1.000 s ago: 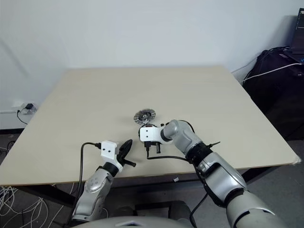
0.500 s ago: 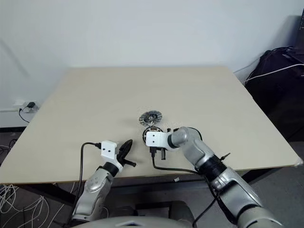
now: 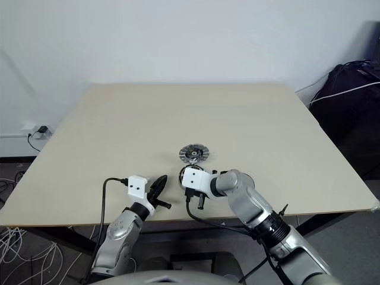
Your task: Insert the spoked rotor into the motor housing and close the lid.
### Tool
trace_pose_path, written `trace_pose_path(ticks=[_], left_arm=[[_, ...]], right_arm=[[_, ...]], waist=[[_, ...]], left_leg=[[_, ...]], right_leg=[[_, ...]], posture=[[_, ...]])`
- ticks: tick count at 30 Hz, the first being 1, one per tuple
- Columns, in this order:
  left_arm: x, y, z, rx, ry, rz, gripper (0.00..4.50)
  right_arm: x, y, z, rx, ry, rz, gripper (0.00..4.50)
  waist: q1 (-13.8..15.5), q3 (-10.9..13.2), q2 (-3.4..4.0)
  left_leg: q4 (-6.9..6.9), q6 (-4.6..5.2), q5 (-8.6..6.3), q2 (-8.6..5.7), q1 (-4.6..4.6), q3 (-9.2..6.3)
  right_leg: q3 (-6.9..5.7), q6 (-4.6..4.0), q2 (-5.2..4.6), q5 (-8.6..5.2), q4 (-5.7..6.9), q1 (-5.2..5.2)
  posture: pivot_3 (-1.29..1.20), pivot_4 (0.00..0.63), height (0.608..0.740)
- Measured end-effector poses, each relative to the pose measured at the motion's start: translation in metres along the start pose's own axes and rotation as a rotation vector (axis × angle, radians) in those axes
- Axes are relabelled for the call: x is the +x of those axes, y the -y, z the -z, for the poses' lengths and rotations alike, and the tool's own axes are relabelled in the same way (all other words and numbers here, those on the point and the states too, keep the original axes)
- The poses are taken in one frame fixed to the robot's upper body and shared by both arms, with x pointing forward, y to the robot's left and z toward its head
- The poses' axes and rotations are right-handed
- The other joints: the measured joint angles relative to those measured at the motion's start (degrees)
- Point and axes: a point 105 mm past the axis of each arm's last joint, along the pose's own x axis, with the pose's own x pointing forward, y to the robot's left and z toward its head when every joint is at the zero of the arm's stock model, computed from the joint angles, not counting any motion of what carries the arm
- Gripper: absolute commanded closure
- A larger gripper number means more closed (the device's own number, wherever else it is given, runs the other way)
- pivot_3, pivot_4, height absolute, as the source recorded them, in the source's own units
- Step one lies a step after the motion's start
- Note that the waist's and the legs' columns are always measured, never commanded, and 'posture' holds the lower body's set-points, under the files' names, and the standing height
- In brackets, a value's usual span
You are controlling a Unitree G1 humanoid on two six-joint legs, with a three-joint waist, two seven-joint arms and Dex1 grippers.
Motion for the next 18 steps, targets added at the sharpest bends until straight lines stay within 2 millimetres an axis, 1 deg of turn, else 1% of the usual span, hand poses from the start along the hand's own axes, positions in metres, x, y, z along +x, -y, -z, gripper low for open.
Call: trace_pose_path(ticks=[6,13,18], left_arm=[[0.0,0.0,0.001,-0.004,-0.004,-0.003,4.5],[0.0,0.0,0.004,-0.01,-0.02,-0.002,4.5],[0.0,0.0,0.005,-0.011,-0.022,-0.002,4.5]], right_arm=[[-0.012,0.001,-0.006,0.196,-0.003,0.051,4.37],[-0.014,-0.012,-0.01,0.38,-0.024,0.031,4.37],[-0.014,-0.016,-0.011,0.482,-0.034,0.037,4.37]], waist=[[0.2,0.0,0.0],[0.2,0.0,0.0],[0.1,0.0,0.0]], left_leg=[[0.0,0.01,-0.01,0.01,-0.02,-0.04],[0.0,0.01,-0.01,0.01,-0.05,-0.09],[0.0,0.01,-0.01,0.0,-0.06,-0.1]], right_leg=[[-0.03,-0.05,0.0,-0.03,0.0,-0.02],[-0.08,-0.09,-0.01,-0.05,0.0,-0.02],[-0.1,-0.09,-0.01,-0.05,0.0,-0.02]], posture=[[0.0,0.0,0.74],[0.0,0.0,0.74],[0.0,0.0,0.74]])
